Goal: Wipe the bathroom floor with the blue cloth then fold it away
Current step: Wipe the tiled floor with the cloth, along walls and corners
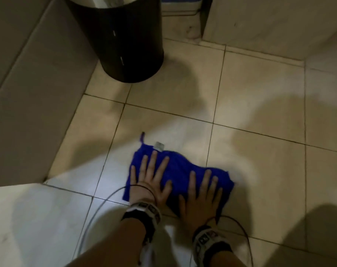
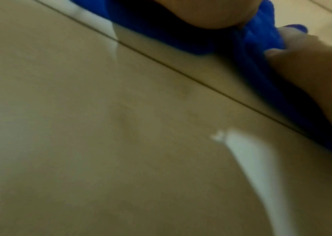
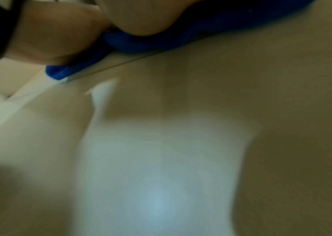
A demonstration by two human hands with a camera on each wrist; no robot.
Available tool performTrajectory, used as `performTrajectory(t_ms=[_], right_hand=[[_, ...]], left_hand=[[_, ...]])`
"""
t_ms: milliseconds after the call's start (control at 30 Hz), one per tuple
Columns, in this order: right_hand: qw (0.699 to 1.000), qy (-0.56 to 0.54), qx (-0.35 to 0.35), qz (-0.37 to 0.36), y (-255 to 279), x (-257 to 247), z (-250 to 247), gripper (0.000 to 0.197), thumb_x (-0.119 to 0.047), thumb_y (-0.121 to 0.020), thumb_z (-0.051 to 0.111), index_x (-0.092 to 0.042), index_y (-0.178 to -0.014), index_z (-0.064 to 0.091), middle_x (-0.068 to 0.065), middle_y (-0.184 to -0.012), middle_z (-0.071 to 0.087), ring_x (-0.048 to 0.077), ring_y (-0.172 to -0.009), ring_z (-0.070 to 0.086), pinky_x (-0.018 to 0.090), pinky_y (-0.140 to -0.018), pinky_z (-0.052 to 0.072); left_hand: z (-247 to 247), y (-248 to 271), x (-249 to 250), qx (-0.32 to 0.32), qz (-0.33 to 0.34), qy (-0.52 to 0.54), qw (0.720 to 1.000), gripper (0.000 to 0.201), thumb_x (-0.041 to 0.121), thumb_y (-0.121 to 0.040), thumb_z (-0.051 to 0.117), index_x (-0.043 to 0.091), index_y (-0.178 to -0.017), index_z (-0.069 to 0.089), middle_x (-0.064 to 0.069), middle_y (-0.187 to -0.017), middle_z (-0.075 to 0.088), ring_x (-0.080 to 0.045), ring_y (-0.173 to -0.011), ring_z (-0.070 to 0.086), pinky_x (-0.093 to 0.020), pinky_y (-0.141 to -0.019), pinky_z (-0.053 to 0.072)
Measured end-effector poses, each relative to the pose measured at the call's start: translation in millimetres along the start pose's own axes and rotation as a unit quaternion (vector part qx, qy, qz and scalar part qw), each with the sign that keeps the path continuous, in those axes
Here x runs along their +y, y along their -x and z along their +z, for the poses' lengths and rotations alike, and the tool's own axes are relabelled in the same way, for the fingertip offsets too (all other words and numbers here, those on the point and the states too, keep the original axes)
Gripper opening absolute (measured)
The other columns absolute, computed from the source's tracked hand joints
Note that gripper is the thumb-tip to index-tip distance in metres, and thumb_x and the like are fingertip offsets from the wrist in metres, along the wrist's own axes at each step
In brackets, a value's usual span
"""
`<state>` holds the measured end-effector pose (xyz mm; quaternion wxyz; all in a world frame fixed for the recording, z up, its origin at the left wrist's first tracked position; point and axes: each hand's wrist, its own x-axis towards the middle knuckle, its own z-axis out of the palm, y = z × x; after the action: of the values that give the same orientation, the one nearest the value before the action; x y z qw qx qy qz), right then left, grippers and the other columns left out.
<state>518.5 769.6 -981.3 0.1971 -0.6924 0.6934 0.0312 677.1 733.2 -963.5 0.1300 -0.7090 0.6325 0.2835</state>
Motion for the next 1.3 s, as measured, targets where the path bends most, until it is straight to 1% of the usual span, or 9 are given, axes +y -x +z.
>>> performTrajectory(t_ms=[100,200,300,433,667,800,1000,1167,1300], right_hand=[[0.998,-0.002,-0.009,-0.067,-9.9,-72.1,15.2,0.076,-0.059,-0.089,0.035,-0.019,-0.153,0.029,0.022,-0.159,0.019,0.045,-0.145,0.016,0.063,-0.112,0.015],[0.995,-0.016,-0.012,-0.100,-26.4,-126.3,28.1,0.076,-0.057,-0.087,0.039,-0.019,-0.153,0.032,0.021,-0.158,0.023,0.042,-0.146,0.018,0.062,-0.113,0.015],[0.994,-0.011,-0.011,-0.108,-36.5,-145.2,31.3,0.078,-0.057,-0.086,0.037,-0.021,-0.154,0.028,0.019,-0.160,0.019,0.040,-0.147,0.014,0.059,-0.116,0.006],[0.993,-0.006,-0.030,-0.114,-39.3,-146.2,26.7,0.079,-0.057,-0.086,0.031,-0.023,-0.156,0.020,0.017,-0.163,0.008,0.039,-0.149,0.007,0.058,-0.115,0.002],[0.989,-0.049,-0.001,-0.138,-39.8,-129.2,27.4,0.074,-0.052,-0.089,0.039,-0.029,-0.156,0.018,0.008,-0.164,0.009,0.029,-0.151,0.009,0.050,-0.117,0.008],[0.988,-0.067,0.001,-0.139,-57.9,-85.8,18.0,0.067,-0.051,-0.093,0.032,-0.033,-0.155,0.017,0.002,-0.164,0.008,0.025,-0.151,0.007,0.047,-0.118,0.000],[0.996,-0.023,-0.031,-0.082,-103.4,-9.7,-30.2,0.059,-0.054,-0.099,0.016,-0.044,-0.151,-0.011,-0.005,-0.160,-0.025,0.023,-0.148,-0.021,0.047,-0.117,-0.016],[0.996,0.010,-0.053,-0.065,-149.2,31.4,-69.0,0.060,-0.054,-0.101,0.018,-0.045,-0.150,-0.015,-0.006,-0.159,-0.028,0.023,-0.148,-0.022,0.047,-0.119,-0.012],[0.996,0.029,-0.047,-0.067,-134.6,30.0,-63.9,0.062,-0.053,-0.101,0.016,-0.040,-0.151,-0.018,-0.001,-0.159,-0.029,0.026,-0.147,-0.022,0.050,-0.119,-0.010]], left_hand=[[-12.4,-4.0,-70.9,0.027,-0.067,0.018,0.997,0.083,0.070,-0.065,-0.002,0.048,-0.137,-0.036,0.012,-0.145,-0.045,-0.020,-0.145,-0.026,-0.051,-0.115,-0.014],[-18.9,-10.4,-120.2,0.080,-0.104,0.021,0.991,0.086,0.067,-0.071,0.012,0.044,-0.150,-0.012,0.008,-0.159,-0.022,-0.022,-0.149,-0.010,-0.052,-0.117,-0.005],[-24.4,-23.4,-151.1,0.114,-0.113,0.012,0.987,0.087,0.066,-0.071,0.022,0.041,-0.153,0.007,0.006,-0.163,-0.008,-0.024,-0.149,-0.002,-0.054,-0.116,-0.001],[-25.2,-31.5,-163.4,0.161,-0.113,-0.029,0.980,0.086,0.063,-0.071,0.026,0.040,-0.153,0.011,0.007,-0.163,-0.005,-0.025,-0.149,0.001,-0.056,-0.116,0.005],[-14.2,-35.9,-113.9,0.208,-0.195,0.008,0.958,0.082,0.056,-0.076,0.021,0.033,-0.154,0.013,-0.001,-0.164,-0.001,-0.029,-0.149,0.003,-0.058,-0.115,0.007],[-7.1,-39.5,-80.2,0.191,-0.201,0.000,0.961,0.075,0.055,-0.086,0.026,0.034,-0.154,0.005,0.000,-0.163,-0.009,-0.029,-0.149,-0.001,-0.058,-0.116,0.004],[-13.2,-69.0,1.8,0.170,-0.146,0.003,0.975,0.075,0.062,-0.086,0.014,0.039,-0.151,-0.014,0.000,-0.161,-0.020,-0.028,-0.149,-0.012,-0.056,-0.117,-0.004],[-35.8,-108.2,45.6,0.145,-0.083,-0.005,0.986,0.071,0.064,-0.092,0.017,0.040,-0.151,-0.014,0.001,-0.161,-0.022,-0.027,-0.148,-0.016,-0.057,-0.115,-0.008],[-41.8,-107.9,46.2,0.123,-0.078,-0.014,0.989,0.072,0.062,-0.095,0.023,0.040,-0.150,-0.018,0.001,-0.159,-0.026,-0.027,-0.147,-0.018,-0.057,-0.117,-0.007]])
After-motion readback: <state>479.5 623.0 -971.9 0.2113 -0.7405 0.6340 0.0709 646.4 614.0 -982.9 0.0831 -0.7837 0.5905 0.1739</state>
